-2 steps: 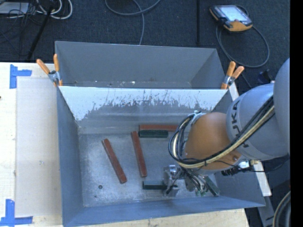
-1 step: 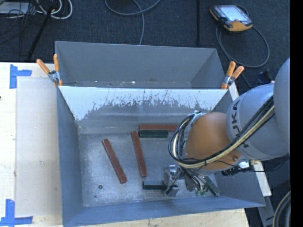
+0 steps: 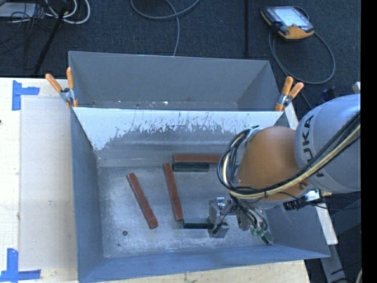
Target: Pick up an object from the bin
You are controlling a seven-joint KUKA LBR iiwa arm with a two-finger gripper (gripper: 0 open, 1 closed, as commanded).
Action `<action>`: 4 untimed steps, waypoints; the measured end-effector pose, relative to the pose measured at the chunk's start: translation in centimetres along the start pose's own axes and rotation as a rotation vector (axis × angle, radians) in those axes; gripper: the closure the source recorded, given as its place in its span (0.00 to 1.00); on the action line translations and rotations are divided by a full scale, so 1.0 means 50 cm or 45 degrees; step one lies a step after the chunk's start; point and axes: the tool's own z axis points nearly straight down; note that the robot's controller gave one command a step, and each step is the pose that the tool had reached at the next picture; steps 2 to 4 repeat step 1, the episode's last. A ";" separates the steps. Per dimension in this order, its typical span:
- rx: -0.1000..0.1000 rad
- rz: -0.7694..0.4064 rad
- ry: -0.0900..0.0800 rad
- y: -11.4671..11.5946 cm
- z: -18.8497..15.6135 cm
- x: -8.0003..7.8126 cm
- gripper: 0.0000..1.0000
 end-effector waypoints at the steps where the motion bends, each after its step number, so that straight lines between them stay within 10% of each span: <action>1: 0.000 -0.035 -0.009 0.006 -0.237 0.003 1.00; 4: 0.000 -0.035 -0.009 0.006 -0.237 0.003 1.00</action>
Offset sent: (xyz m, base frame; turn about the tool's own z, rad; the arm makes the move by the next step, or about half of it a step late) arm 0.0000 0.0000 0.0000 0.0000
